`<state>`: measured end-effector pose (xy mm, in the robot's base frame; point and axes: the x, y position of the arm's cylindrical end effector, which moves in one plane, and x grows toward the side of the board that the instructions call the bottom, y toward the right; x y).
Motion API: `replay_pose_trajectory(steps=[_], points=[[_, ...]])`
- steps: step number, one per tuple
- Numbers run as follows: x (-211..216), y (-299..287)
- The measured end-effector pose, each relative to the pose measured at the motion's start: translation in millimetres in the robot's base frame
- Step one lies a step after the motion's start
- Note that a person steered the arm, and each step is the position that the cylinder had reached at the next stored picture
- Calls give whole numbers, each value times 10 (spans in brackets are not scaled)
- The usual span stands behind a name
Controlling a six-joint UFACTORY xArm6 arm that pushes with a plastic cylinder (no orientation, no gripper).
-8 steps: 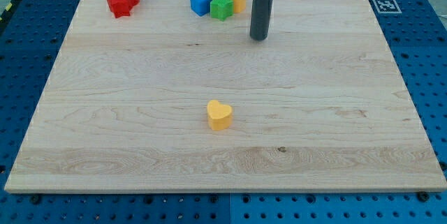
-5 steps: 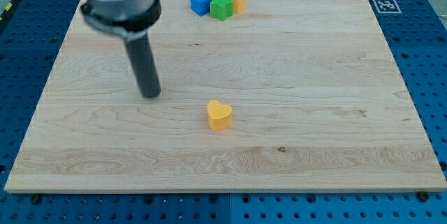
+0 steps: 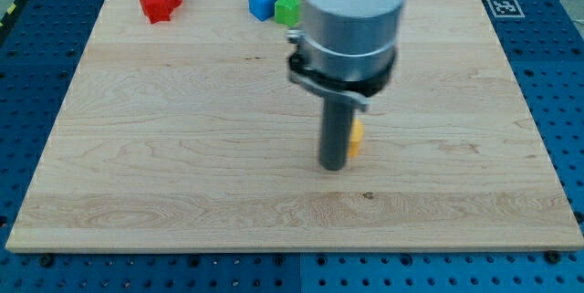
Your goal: Push the yellow heart to the yellow hexagon
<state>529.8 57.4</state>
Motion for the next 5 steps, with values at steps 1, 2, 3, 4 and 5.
replay_pose_trajectory(steps=[1, 2, 3, 4, 5], points=[[-26, 270], [-64, 190], [-100, -22], [-303, 0], [-461, 149]])
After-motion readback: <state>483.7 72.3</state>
